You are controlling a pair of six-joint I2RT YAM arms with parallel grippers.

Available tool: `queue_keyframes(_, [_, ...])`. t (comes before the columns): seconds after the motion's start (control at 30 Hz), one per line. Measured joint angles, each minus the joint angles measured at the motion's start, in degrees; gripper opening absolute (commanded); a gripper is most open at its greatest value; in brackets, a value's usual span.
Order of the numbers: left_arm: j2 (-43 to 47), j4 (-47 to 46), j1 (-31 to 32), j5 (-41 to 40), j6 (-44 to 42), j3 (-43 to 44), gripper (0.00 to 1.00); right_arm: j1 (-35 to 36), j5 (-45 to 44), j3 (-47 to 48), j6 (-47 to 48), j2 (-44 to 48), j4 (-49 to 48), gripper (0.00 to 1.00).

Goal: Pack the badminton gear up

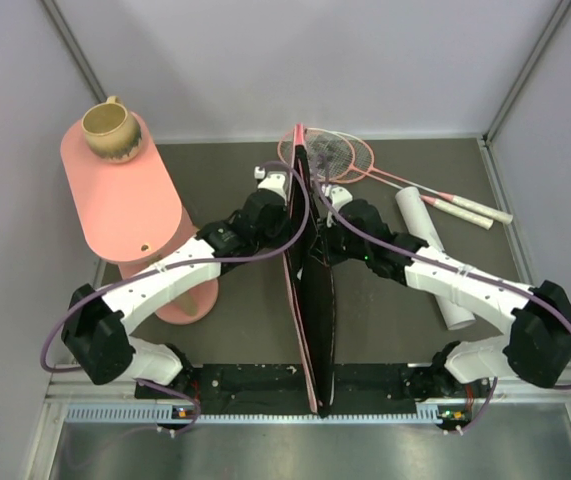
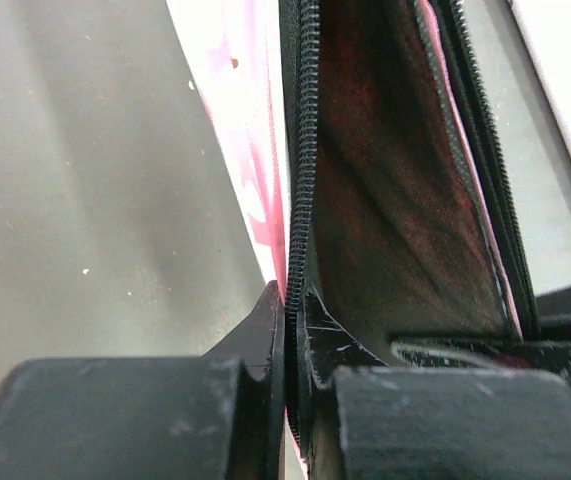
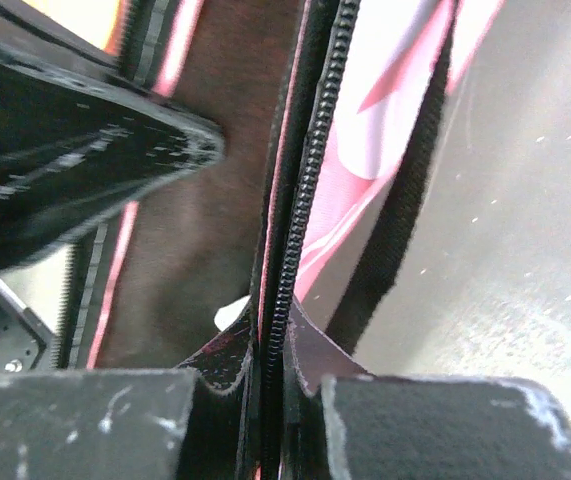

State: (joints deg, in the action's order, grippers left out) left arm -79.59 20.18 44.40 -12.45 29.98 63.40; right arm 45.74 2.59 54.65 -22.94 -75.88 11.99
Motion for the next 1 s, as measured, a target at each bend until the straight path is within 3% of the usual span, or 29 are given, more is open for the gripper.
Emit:
queue_keyframes(0.17, [-0.1,4.9,-4.4,2.6,-0.8,4.5,0.0,-5.1,2.0,4.2,4.9,-5.5,1.0,0.0])
queue_keyframes(0.27, [-0.2,7.2,-9.3,8.3,0.6,5.9,0.0,-8.8,2.5,6.8,7.9,-10.6,1.7,0.01])
queue_keyframes(0.37, [-1.7,8.2,-14.5,14.0,2.1,6.1,0.0,-10.0,2.4,8.9,10.0,-14.5,3.2,0.1])
queue_keyframes(0.6, [-10.6,9.2,-17.1,22.2,2.8,10.8,0.0,-9.9,4.3,14.9,10.3,-19.4,7.3,0.56])
queue_keyframes(0.7, [-13.4,10.3,-17.6,23.9,3.0,12.6,0.0,-9.9,5.4,18.7,9.3,-20.0,9.8,0.71])
queue_keyframes(0.87, [-16.2,13.0,-18.1,24.6,3.6,14.7,0.0,-12.0,9.7,21.1,7.9,-16.5,11.8,0.81])
queue_keyframes(1.0, [-16.6,13.4,-18.1,24.8,4.2,15.0,0.0,-20.1,10.9,21.8,8.8,-12.4,12.4,0.8])
